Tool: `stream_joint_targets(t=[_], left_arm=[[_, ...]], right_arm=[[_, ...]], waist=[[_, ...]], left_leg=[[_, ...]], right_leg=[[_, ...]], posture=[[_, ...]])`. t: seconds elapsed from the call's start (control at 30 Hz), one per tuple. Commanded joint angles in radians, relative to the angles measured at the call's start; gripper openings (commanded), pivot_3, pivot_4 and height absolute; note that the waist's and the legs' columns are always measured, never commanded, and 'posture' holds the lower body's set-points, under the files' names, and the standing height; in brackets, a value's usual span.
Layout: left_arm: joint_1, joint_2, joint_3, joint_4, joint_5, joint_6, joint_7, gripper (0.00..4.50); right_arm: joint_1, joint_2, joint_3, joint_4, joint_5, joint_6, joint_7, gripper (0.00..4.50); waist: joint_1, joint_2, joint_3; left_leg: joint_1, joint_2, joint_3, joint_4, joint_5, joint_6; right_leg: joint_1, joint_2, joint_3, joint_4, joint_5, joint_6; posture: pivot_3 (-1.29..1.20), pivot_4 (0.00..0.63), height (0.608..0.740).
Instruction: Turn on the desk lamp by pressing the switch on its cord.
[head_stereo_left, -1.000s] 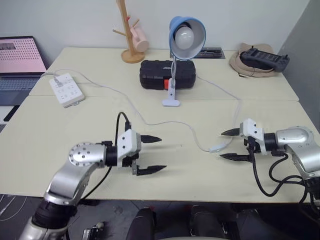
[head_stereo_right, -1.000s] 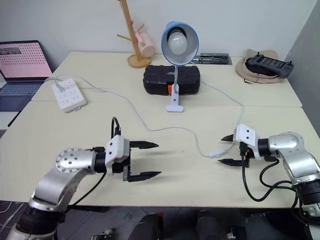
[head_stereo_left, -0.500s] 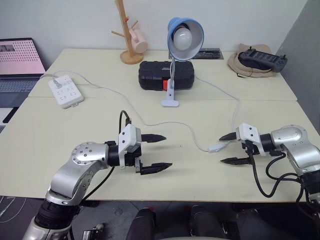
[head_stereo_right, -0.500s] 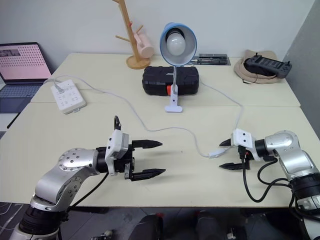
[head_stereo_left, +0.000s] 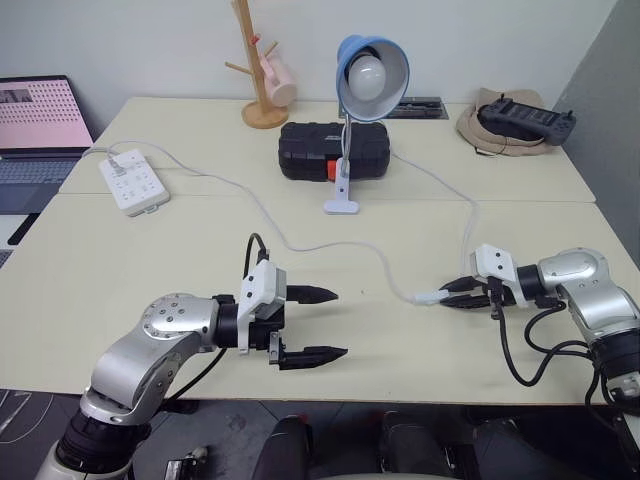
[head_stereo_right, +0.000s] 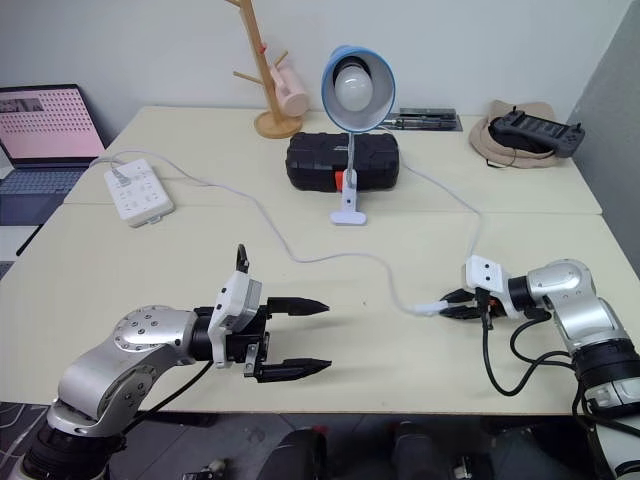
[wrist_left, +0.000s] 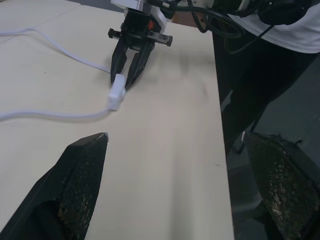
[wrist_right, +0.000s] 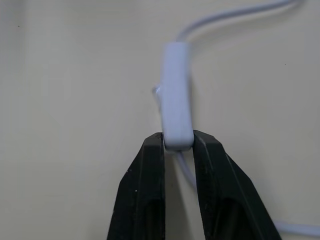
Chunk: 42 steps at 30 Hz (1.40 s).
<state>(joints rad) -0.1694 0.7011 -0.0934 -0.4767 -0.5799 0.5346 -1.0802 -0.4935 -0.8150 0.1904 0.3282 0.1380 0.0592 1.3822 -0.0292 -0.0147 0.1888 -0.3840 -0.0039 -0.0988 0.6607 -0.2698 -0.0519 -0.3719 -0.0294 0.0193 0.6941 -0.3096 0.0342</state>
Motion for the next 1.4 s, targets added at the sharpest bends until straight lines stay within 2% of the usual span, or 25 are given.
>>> stream_joint_targets(t=[0.03, 0.1, 0.2, 0.33, 0.5, 0.63, 0.77, 0.87, 1.03, 1.4], left_arm=[[0.023, 0.011, 0.010, -0.035, -0.001, -0.012, 0.010, 4.50], [0.024, 0.011, 0.011, -0.037, -0.001, -0.008, 0.015, 4.50], [0.000, 0.015, 0.020, -0.026, -0.011, 0.021, 0.032, 4.50], [-0.074, -0.019, 0.052, 0.026, -0.055, 0.113, 0.114, 4.50], [-0.189, -0.113, 0.098, 0.017, -0.120, 0.242, 0.293, 4.50], [-0.245, -0.271, 0.170, 0.002, -0.282, 0.397, 0.515, 4.50], [-0.283, -0.435, 0.266, 0.045, -0.470, 0.485, 0.742, 4.50], [-0.284, -0.490, 0.284, 0.060, -0.569, 0.510, 0.813, 4.50], [-0.305, -0.617, 0.321, 0.118, -0.648, 0.439, 0.938, 4.50], [-0.309, -0.687, 0.315, 0.154, -0.730, 0.366, 1.010, 4.50]], right_arm=[[-0.021, 0.000, -0.034, -0.058, 0.046, 0.060, 0.013, 0.39], [-0.019, 0.010, -0.043, -0.088, 0.067, 0.104, 0.009, 0.39], [-0.007, 0.023, -0.066, -0.194, 0.153, 0.266, 0.001, 0.39], [-0.049, 0.081, -0.130, -0.283, 0.267, 0.504, -0.114, 0.39], [-0.127, 0.191, -0.237, -0.380, 0.455, 0.820, -0.286, 0.39], [-0.236, 0.280, -0.371, -0.351, 0.618, 1.021, -0.424, 0.39], [-0.257, 0.309, -0.428, -0.349, 0.692, 1.106, -0.490, 0.39], [-0.253, 0.307, -0.440, -0.353, 0.733, 1.144, -0.503, 0.39], [-0.251, 0.323, -0.478, -0.359, 0.802, 1.194, -0.555, 0.39], [-0.247, 0.336, -0.535, -0.386, 0.943, 1.287, -0.653, 0.39]], waist=[[0.000, 0.000, 0.000], [0.000, 0.000, 0.000], [0.000, 0.000, 0.000], [0.000, 0.000, 0.000], [0.001, 0.000, 0.000], [0.001, 0.000, 0.000], [0.002, -0.001, 0.000], [0.002, 0.000, 0.000], [0.002, 0.000, 0.000], [0.002, 0.000, 0.000]], left_leg=[[0.000, 0.000, 0.000, 0.000, 0.000, 0.000], [0.000, 0.000, 0.000, 0.000, 0.000, 0.000], [0.000, 0.000, -0.001, 0.000, 0.000, 0.000], [0.000, 0.000, -0.004, 0.000, 0.000, 0.000], [-0.001, -0.001, -0.007, 0.000, 0.000, 0.000], [-0.004, -0.001, -0.007, 0.001, 0.000, 0.000], [-0.005, -0.001, -0.009, 0.001, 0.000, 0.000], [-0.006, -0.002, -0.008, 0.001, 0.000, 0.000], [-0.007, -0.003, -0.006, 0.002, 0.000, 0.000], [-0.008, -0.003, -0.002, 0.002, 0.000, -0.001]], right_leg=[[0.000, 0.000, 0.000, 0.000, 0.000, 0.000], [0.000, 0.000, 0.000, 0.000, 0.000, 0.000], [0.000, 0.000, 0.000, 0.000, 0.000, 0.000], [0.000, 0.000, -0.001, 0.000, 0.000, 0.000], [-0.001, 0.000, -0.001, 0.000, 0.000, 0.000], [-0.002, -0.001, -0.001, 0.000, 0.000, 0.000], [-0.002, -0.002, -0.003, 0.000, 0.000, 0.000], [-0.003, -0.002, -0.003, 0.000, 0.000, 0.000], [-0.003, -0.002, -0.003, -0.001, 0.000, 0.000], [-0.003, 0.000, -0.002, -0.002, 0.000, 0.000]], posture=[[0.00, 0.150, 0.740], [0.00, 0.150, 0.740], [0.00, 0.150, 0.740], [0.00, 0.150, 0.740], [0.00, 0.150, 0.740], [0.00, 0.150, 0.740], [0.00, 0.150, 0.740], [0.00, 0.150, 0.740], [0.00, 0.150, 0.740], [0.00, 0.150, 0.740]])
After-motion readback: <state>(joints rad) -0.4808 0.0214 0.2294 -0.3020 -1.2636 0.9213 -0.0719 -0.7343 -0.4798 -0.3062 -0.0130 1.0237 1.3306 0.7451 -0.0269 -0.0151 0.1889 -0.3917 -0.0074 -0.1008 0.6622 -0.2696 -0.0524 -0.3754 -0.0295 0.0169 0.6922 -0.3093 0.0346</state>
